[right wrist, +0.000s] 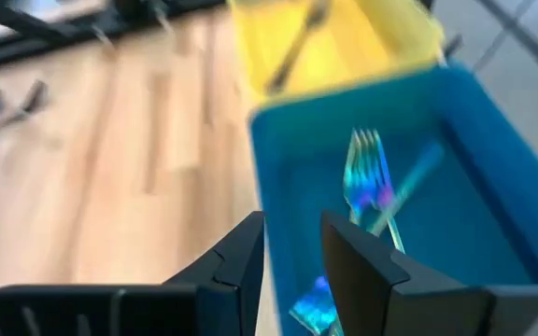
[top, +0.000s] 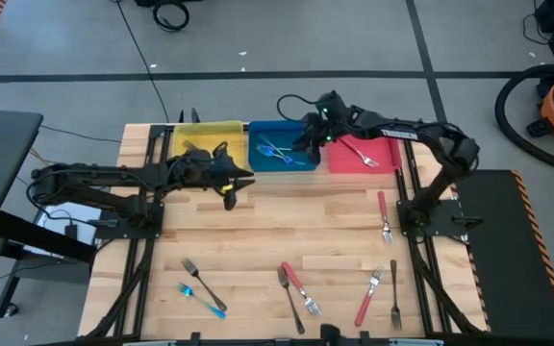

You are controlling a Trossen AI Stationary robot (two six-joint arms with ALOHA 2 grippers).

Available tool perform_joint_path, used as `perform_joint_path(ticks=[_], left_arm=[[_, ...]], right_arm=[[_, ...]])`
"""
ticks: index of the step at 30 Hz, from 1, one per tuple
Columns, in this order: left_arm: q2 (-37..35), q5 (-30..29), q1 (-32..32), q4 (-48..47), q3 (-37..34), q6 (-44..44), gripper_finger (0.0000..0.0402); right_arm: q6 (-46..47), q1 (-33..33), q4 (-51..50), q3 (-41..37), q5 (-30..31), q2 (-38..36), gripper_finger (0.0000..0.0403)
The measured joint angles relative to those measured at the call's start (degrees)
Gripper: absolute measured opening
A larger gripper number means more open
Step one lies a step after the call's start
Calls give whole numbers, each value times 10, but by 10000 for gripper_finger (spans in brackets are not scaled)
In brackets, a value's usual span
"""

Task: Sort silverware by color (type)
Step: Put the middle black fork into the yellow bin

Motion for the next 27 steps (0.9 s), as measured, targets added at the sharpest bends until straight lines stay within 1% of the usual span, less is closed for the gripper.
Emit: perform_joint_path(ticks=[3,10,12,15,16,17,19,23,27], left_arm=[[0,0,-27,-14,0,25,103],[0,0,-79,-3,0,16,103],[0,2,-93,1,0,39,103],[9,10,-106,8,0,105,103],[13,12,-109,21,0,111,103],[20,13,-109,46,0,108,103],[34,12,-107,62,1,79,103],[61,10,-106,62,0,70,105],[91,12,-110,58,0,64,115]], right_arm=[[0,21,1,0,0,-40,116],[-6,69,3,0,20,-129,116],[-3,81,6,0,23,-148,116],[-1,96,13,0,25,-171,116],[-1,102,17,0,31,-178,116],[-1,106,20,1,40,-183,116],[0,116,23,1,69,-191,116],[0,132,25,1,143,-198,116],[0,141,24,1,176,-197,116]])
